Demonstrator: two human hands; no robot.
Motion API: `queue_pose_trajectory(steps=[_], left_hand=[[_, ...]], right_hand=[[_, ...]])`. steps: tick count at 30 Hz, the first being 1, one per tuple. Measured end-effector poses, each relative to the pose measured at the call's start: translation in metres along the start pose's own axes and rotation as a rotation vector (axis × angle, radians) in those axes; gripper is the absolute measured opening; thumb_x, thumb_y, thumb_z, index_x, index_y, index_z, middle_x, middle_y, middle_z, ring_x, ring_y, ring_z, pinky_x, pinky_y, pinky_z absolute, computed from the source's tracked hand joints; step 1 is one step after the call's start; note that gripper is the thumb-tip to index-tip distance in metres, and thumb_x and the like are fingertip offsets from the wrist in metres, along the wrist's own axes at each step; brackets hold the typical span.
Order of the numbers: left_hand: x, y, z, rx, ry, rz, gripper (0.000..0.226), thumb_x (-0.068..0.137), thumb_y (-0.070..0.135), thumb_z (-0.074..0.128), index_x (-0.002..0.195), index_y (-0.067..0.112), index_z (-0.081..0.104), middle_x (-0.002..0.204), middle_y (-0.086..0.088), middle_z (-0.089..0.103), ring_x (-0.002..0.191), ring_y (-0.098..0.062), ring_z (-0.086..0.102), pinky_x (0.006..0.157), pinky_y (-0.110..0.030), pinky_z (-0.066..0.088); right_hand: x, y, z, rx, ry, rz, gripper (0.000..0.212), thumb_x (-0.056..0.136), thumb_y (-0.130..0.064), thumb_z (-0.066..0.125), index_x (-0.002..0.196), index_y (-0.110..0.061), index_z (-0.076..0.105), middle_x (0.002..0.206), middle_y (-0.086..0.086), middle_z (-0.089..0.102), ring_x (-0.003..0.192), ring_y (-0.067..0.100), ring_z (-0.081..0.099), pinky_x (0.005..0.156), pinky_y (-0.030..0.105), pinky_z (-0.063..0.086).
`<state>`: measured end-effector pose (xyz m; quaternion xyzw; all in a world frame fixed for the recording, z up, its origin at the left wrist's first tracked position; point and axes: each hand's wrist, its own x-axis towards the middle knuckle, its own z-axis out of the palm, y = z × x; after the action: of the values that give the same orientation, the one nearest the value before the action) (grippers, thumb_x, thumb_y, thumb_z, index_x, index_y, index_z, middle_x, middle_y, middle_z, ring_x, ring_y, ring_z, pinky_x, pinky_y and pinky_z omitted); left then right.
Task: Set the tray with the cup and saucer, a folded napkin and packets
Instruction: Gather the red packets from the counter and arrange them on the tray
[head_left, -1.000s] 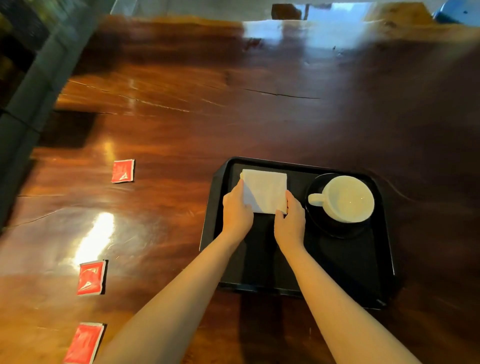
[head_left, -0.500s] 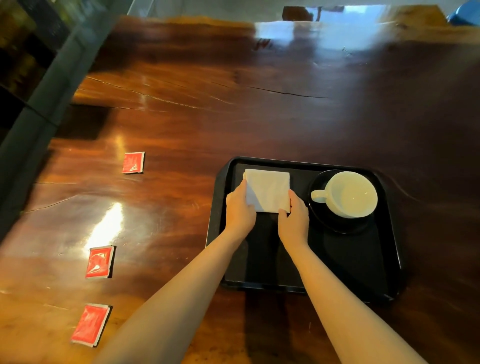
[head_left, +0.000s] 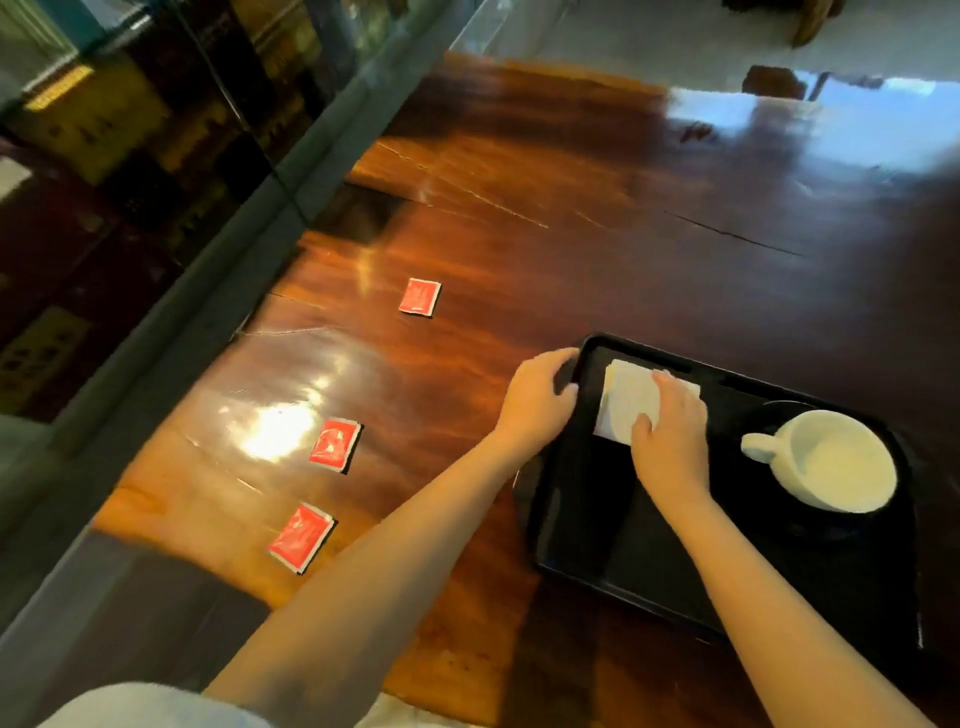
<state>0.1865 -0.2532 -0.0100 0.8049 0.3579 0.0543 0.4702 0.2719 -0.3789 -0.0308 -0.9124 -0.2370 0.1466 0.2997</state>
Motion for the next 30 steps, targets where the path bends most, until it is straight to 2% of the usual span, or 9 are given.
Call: queue_pose_trajectory(steps=[3,5,9,12,15,18,22,26,30], left_hand=[[-0.028,-0.037,-0.055,0.023,0.156,-0.071,0.041,0.086,0.007,0.057,0.127,0.01,0.054,0.131,-0.008,0.057,0.123,-0.022,0.05,0.106,-0.034,0.038],[-0.057,-0.07,-0.089,0.032,0.263,-0.179,0.041,0.083,0.003,0.058,0.123,0.009,0.057,0.124,-0.01,0.061,0.116,-0.024,0.055,0.1,-0.037,0.042],[-0.128,-0.124,-0.132,0.084,0.432,-0.447,0.042,0.084,0.006,0.057,0.125,0.013,0.054,0.12,-0.006,0.061,0.107,-0.019,0.056,0.084,-0.023,0.04],[-0.166,-0.157,-0.135,0.089,0.491,-0.64,0.044,0.089,0.017,0.058,0.132,0.017,0.046,0.135,-0.006,0.051,0.121,-0.023,0.05,0.096,-0.035,0.042],[-0.181,-0.184,-0.125,0.093,0.438,-0.76,0.054,0.085,0.025,0.064,0.134,0.021,0.042,0.138,-0.006,0.049,0.123,-0.027,0.048,0.099,-0.043,0.044],[-0.182,-0.199,-0.118,0.204,0.405,-0.753,0.06,0.081,0.032,0.068,0.134,0.022,0.042,0.135,-0.005,0.048,0.124,-0.024,0.043,0.099,-0.04,0.041],[-0.179,-0.205,-0.115,0.258,0.447,-0.709,0.055,0.081,0.036,0.068,0.13,0.023,0.045,0.13,0.0,0.05,0.121,-0.019,0.041,0.097,-0.032,0.036],[-0.176,-0.207,-0.114,0.222,0.423,-0.706,0.05,0.081,0.039,0.067,0.124,0.022,0.048,0.126,0.001,0.052,0.117,-0.016,0.042,0.092,-0.025,0.033],[-0.17,-0.207,-0.12,0.175,0.405,-0.713,0.032,0.085,0.033,0.063,0.113,0.019,0.055,0.116,-0.002,0.055,0.1,-0.011,0.045,0.077,-0.016,0.032]], right_hand=[[0.0,-0.046,0.014,-0.014,-0.157,-0.241,0.04,0.093,-0.005,0.047,0.132,-0.007,0.046,0.136,0.009,0.049,0.13,0.025,0.036,0.106,0.032,0.028],[-0.005,-0.075,0.033,-0.045,-0.279,-0.358,0.036,0.093,-0.011,0.049,0.129,-0.009,0.051,0.131,0.009,0.054,0.126,0.024,0.04,0.104,0.033,0.031],[-0.023,-0.119,0.084,-0.136,-0.521,-0.529,0.035,0.094,-0.02,0.051,0.128,-0.013,0.051,0.129,0.007,0.054,0.124,0.023,0.041,0.102,0.035,0.036],[-0.037,-0.144,0.121,-0.237,-0.621,-0.602,0.04,0.094,-0.026,0.052,0.131,-0.013,0.048,0.132,0.007,0.052,0.124,0.024,0.041,0.103,0.036,0.036],[-0.045,-0.161,0.154,-0.316,-0.659,-0.616,0.045,0.093,-0.029,0.053,0.134,-0.012,0.045,0.132,0.009,0.051,0.124,0.025,0.041,0.1,0.037,0.039],[-0.047,-0.171,0.181,-0.355,-0.625,-0.624,0.047,0.092,-0.033,0.055,0.132,-0.01,0.046,0.128,0.011,0.052,0.119,0.027,0.044,0.095,0.038,0.042],[-0.047,-0.179,0.209,-0.401,-0.549,-0.694,0.049,0.089,-0.038,0.058,0.128,-0.011,0.047,0.128,0.01,0.047,0.115,0.026,0.043,0.092,0.035,0.042],[-0.048,-0.192,0.225,-0.355,-0.535,-0.641,0.036,0.082,-0.022,0.07,0.11,-0.01,0.052,0.118,0.011,0.049,0.108,0.028,0.045,0.085,0.036,0.042],[-0.048,-0.191,0.229,-0.234,-0.623,-0.52,0.025,0.084,-0.007,0.062,0.095,-0.016,0.041,0.104,0.011,0.058,0.092,0.028,0.055,0.062,0.03,0.037]])
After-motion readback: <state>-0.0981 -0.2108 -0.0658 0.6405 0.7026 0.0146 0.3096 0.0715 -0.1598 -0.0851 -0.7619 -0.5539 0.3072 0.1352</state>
